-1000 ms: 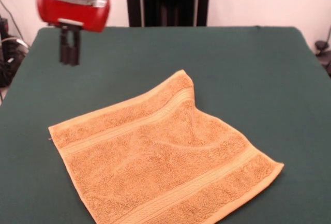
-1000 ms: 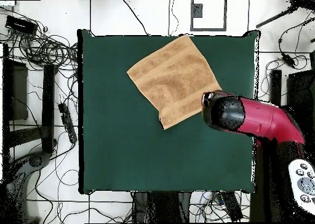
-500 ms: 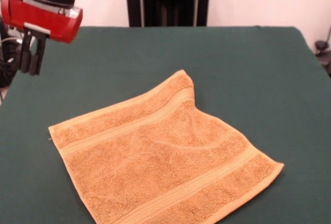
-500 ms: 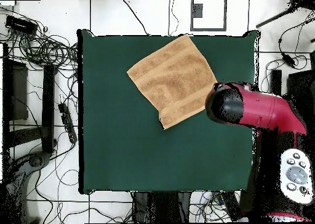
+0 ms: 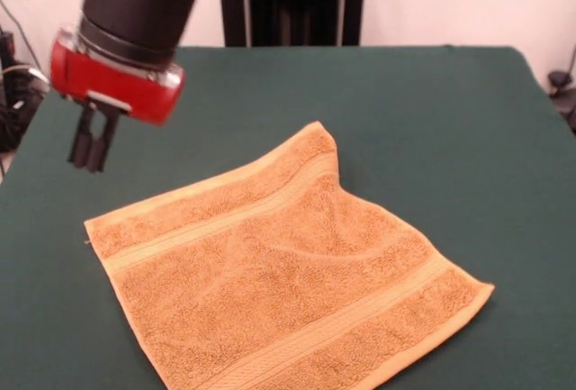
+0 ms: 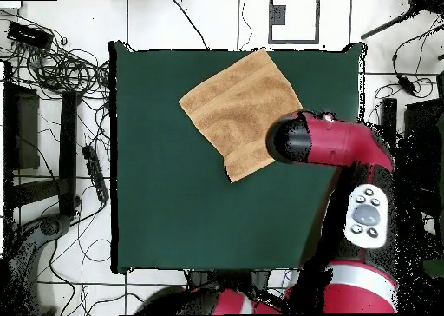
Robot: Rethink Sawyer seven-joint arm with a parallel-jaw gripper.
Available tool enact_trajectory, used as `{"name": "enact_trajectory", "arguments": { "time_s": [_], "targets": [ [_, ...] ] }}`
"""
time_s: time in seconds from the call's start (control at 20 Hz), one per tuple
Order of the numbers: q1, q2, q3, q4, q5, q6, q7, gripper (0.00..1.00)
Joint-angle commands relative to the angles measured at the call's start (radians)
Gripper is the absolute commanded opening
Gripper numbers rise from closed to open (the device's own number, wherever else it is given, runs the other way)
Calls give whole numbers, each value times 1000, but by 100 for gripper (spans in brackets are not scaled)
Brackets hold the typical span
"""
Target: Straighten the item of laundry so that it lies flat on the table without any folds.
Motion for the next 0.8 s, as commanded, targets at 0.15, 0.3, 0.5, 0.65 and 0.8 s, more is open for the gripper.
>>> {"name": "enact_trajectory", "arguments": {
  "time_s": [0.15, 0.3, 0.5, 0.65, 0.8],
  "targets": [
    [135, 150, -96, -46, 100, 21, 414, 0],
    [172, 173, -133, -50, 115, 38, 442, 0],
    [210, 209, -175, -83, 130, 62, 459, 0],
    [230, 238, -205, -107, 143, 61, 487, 0],
    [238, 268, -220, -128, 156, 41, 497, 0]
  ]
}}
